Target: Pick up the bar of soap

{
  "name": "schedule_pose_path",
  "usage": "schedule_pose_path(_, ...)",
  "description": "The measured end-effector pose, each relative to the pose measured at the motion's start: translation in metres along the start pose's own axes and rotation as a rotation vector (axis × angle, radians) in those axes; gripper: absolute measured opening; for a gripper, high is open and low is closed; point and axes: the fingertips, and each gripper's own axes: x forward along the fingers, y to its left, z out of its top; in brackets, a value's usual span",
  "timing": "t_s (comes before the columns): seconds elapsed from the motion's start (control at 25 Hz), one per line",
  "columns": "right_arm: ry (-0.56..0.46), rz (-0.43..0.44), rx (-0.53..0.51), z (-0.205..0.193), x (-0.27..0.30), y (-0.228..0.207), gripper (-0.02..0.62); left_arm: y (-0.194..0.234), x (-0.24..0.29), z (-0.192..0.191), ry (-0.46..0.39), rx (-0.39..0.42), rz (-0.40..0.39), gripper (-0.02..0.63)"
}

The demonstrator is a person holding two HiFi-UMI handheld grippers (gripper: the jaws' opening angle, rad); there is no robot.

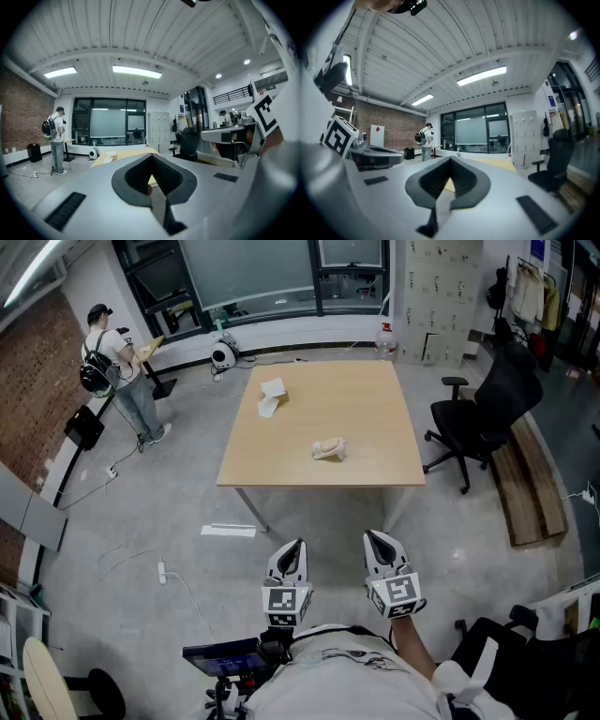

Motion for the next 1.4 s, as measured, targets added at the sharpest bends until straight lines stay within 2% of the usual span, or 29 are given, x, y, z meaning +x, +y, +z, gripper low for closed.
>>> schedule_pose_path(0.32, -0.008, 0.003, 0.006, 0.002, -0.006, -0.004, 0.005, -0.007, 0.002, -0.019, 0.035, 0.013, -0.019, 0.002)
schedule_pose_path(0.8, 0.011, 0.021, 0.015, -0.007, -0.024, -0.014, 0.005, -0.028, 0.002, -0.024, 0.042, -0.004, -0.001, 0.002)
schedule_pose_path(1.12, 0.076, 0.045, 0.049, -0.039, -0.043, -0.025, 0.005, -0.06, 0.003, -0.05, 0.1, -0.011, -0.016, 0.002)
schedule_pose_path(1.4, 0.12, 0.077, 0.065, -0.051, -0.017, -0.023, 0.005, -0.047, 0.019, -0.062, 0.144, -0.033, -0.009, 0.002)
